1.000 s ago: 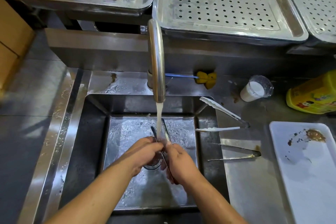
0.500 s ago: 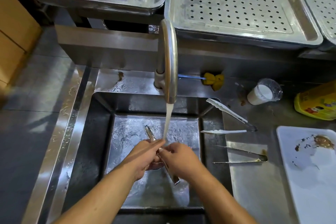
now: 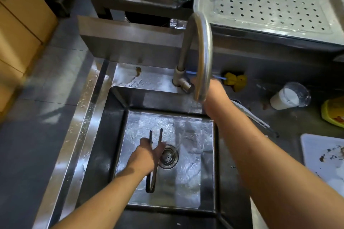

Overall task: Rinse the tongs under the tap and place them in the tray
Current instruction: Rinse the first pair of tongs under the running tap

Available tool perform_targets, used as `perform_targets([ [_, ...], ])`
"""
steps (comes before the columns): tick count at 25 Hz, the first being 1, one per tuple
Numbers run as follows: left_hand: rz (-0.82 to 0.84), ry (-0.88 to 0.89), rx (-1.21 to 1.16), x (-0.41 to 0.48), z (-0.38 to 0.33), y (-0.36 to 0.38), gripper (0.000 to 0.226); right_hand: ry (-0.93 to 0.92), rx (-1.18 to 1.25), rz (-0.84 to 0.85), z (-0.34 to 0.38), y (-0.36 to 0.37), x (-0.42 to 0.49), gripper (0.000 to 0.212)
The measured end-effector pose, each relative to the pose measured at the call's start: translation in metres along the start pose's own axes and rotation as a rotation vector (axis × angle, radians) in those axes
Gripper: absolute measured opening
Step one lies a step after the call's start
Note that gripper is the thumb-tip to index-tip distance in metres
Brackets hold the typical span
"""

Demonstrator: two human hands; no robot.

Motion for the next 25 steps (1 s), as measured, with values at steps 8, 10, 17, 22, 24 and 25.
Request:
perform_targets([
  [8, 0.057, -0.118, 0.249, 0.027, 0.063, 0.012, 0.069, -0.286, -1.193, 0.071, -0.056, 0.005, 0.031, 0.09],
  [10, 0.051, -0.151, 0.288, 0.039, 0.074, 0.017, 0.073, -0.272, -1.238, 0.066, -0.075, 0.001, 0.05, 0.101],
  [17, 0.035, -0.184, 0.291, 0.083, 0.101, 0.051, 0.05, -0.24, -1.314, 0.072, -0.131, -0.018, 0.108, 0.143],
  [22, -0.024, -0.112, 0.389, 0.112, 0.108, 0.081, 0.046, -0.255, -1.3, 0.05, -0.15, -0.027, 0.139, 0.142],
  [24, -0.056, -0.103, 0.409, 0.118, 0.114, 0.088, 0.048, -0.285, -1.319, 0.029, -0.148, -0.028, 0.141, 0.133],
  [25, -0.068, -0.106, 0.421, 0.12, 0.119, 0.091, 0.049, -0.299, -1.321, 0.039, -0.147, -0.027, 0.139, 0.13],
])
Point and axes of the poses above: each hand's wrist, its own x-axis towards the middle knuckle, its own y-axis out of the palm, z = x × y, the point moved 8 cm from there along x, towards the middle knuckle, and after that the axes turned 5 degrees about x, right-handed, at the moved point
